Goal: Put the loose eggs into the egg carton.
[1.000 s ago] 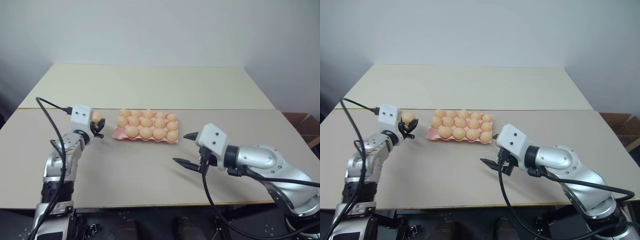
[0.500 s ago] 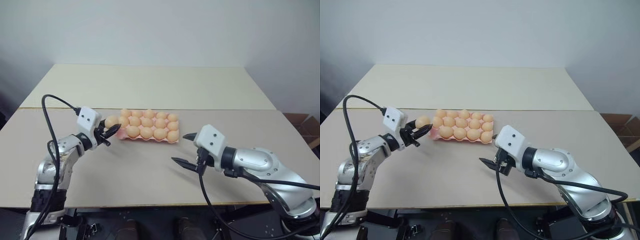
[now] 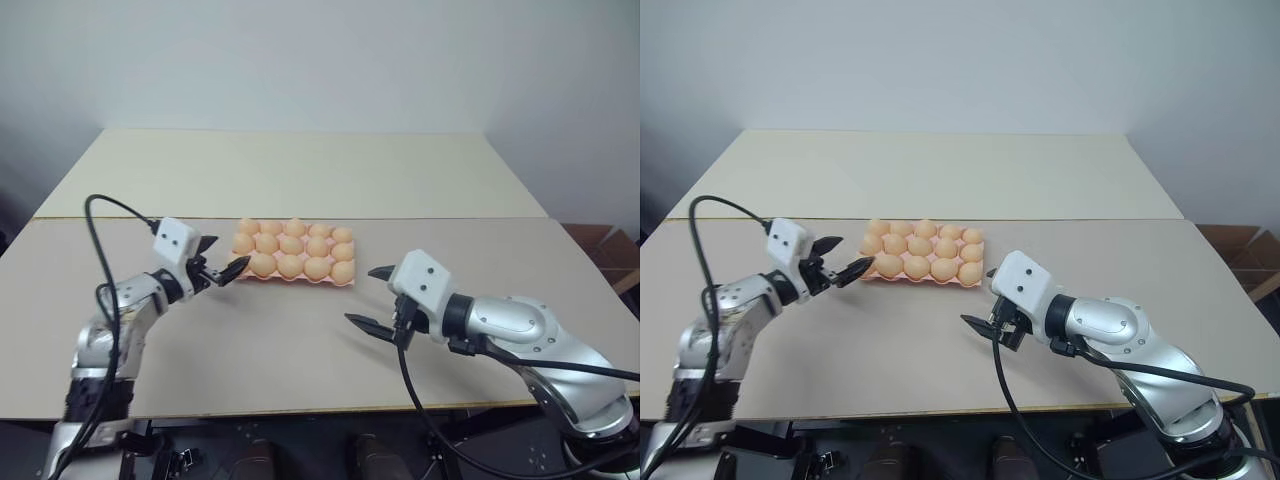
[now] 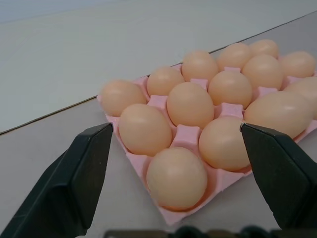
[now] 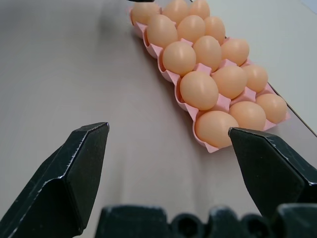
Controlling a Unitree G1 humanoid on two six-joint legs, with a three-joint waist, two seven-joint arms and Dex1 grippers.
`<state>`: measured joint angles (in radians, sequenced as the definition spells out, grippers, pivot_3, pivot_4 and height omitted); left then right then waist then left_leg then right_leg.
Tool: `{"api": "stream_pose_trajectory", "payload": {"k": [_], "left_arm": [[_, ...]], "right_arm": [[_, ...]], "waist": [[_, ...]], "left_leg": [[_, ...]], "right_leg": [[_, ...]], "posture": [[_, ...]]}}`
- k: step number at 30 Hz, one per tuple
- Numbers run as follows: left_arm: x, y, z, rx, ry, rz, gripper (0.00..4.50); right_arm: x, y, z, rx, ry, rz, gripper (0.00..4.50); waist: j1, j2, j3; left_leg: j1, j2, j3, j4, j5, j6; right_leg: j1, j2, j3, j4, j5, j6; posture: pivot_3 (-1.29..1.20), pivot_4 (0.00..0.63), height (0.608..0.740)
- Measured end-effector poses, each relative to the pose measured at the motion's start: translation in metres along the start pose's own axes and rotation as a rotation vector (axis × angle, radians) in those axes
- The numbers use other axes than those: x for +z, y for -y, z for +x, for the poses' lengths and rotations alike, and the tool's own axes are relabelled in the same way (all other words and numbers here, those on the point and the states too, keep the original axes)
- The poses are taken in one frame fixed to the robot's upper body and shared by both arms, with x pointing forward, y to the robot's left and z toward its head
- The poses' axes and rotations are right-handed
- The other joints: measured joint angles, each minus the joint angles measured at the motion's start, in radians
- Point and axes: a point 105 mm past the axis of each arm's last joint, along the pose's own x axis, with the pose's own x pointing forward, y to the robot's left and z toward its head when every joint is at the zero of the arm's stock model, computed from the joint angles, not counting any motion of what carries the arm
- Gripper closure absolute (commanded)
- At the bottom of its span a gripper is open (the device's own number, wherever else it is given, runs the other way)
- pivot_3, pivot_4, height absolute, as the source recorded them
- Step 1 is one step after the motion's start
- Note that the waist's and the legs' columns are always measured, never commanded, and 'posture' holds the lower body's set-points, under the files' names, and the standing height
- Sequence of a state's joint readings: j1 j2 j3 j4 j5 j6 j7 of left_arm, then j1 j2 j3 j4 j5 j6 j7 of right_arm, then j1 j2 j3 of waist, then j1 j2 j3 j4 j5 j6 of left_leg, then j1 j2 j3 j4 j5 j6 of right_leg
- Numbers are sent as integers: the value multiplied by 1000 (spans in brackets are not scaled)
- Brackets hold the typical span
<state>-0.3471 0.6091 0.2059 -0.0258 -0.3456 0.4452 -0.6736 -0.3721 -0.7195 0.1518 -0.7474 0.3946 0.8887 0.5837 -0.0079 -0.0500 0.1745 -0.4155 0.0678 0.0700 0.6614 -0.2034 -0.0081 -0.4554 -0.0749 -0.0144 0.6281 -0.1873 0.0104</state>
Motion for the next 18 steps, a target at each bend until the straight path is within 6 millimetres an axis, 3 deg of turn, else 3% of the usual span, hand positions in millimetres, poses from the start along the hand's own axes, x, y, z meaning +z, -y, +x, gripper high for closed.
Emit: {"api": "stream_pose_trajectory", "payload": {"k": [3,7,18], "left_arm": [[-2,-1,-24,-7,-33,26,22],[0,12,-59,-99,-81,49,22],[13,25,-119,-219,-193,108,22]], "right_arm": [[0,0,0,8,-4,-3,0],[-1,-1,-7,57,-10,-3,0],[-11,12,-58,192,-82,17,0]], "waist": [[-6,0,0],[-5,0,0],[11,1,0]], "left_leg": [[0,0,0,0,0,0],[0,0,0,0,0,0],[0,1,1,0,0,-1]], "right_leg": [[0,0,0,0,0,0],[-1,-1,0,0,-3,-5],[-1,-1,0,-2,-5,-6]], "posture": [[0,150,740],[0,150,740],[0,150,740]]}}
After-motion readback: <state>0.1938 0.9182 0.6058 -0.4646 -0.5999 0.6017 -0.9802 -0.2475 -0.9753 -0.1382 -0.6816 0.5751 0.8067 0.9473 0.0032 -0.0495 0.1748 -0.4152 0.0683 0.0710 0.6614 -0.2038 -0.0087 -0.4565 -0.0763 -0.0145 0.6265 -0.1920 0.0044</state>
